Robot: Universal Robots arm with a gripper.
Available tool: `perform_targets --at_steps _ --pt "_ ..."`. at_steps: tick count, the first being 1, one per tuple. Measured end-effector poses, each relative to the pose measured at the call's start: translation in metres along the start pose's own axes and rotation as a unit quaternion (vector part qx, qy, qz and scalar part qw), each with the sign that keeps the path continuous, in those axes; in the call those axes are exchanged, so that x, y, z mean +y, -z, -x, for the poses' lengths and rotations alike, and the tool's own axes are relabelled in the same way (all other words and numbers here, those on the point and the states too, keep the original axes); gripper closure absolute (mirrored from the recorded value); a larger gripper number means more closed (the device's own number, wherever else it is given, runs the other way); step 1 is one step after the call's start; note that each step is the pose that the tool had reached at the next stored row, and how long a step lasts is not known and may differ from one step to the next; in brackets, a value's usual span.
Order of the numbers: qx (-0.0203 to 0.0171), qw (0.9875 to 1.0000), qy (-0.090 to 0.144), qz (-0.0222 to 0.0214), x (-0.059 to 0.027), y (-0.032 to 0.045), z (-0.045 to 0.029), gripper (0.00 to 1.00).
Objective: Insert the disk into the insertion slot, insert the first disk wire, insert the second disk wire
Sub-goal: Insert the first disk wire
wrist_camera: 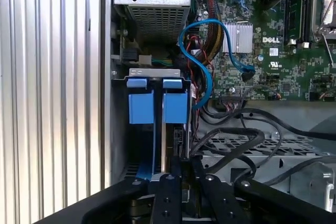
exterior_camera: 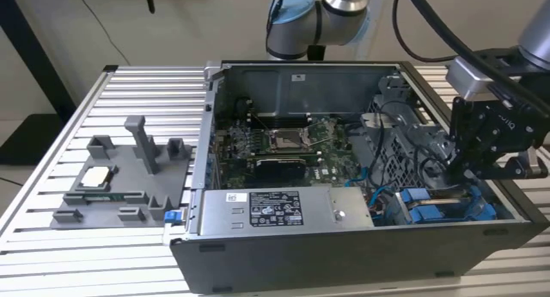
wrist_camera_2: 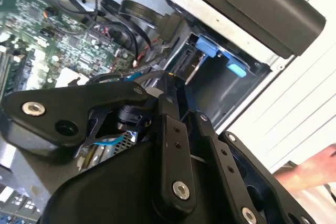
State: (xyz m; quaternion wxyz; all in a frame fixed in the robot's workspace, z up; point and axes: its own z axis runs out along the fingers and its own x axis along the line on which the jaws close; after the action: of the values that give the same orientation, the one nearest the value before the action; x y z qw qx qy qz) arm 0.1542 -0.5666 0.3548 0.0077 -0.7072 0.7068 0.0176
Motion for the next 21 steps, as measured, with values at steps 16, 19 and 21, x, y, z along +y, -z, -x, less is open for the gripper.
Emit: perform_targets --at_steps 16,19,21 --pt "-0.0017 1.0 -0.001 -0.0001 -0.0084 -0.0099 -0.0055 0.81" --pt "-0.0017 1.0 -0.001 -0.0001 -0.0084 -0.0117 -0.0056 0.81" --pt "-0.0017 1.0 -0.001 -0.0001 -0.0084 -0.0129 -0.0056 0.81"
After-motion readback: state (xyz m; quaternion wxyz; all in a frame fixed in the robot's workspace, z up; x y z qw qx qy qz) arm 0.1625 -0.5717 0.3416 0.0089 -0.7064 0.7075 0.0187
